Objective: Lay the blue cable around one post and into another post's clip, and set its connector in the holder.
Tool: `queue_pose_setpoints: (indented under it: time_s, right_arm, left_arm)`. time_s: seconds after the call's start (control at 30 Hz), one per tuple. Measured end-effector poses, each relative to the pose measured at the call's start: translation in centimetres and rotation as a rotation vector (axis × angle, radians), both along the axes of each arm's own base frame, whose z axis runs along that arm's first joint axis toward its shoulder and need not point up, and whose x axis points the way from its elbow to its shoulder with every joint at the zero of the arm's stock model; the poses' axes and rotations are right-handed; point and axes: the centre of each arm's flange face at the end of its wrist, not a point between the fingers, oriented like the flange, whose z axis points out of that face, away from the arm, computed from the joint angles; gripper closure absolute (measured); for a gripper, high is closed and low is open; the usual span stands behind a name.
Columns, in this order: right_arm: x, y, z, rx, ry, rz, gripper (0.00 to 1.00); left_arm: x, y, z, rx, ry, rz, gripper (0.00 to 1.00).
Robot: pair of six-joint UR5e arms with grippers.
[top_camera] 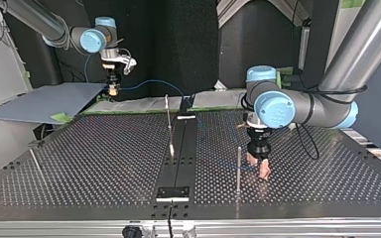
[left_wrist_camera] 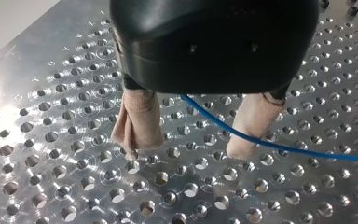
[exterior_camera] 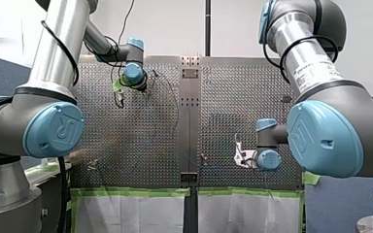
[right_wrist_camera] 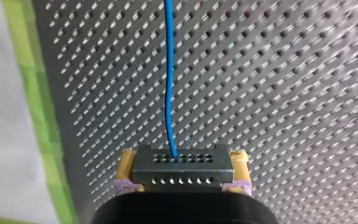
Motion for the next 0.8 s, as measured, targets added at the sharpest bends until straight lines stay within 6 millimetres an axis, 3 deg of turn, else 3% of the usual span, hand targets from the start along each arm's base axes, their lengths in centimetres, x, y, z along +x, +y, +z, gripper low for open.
queue_pose_setpoints:
  time_s: [0.5,0.8]
  right_arm:
    - [-0.2,0.2,7.0,-0.124,-0.044,0.030,1.00]
    - [-0.8,1.1,7.1,-0.137,-0.041,0.002,1.00]
  left_arm:
    - [-0.2,0.2,-0.1,-0.030,0.009,0.027,0.00]
    - [-0.3,0.0,-0.1,-0.059,0.008,0.027,0.00]
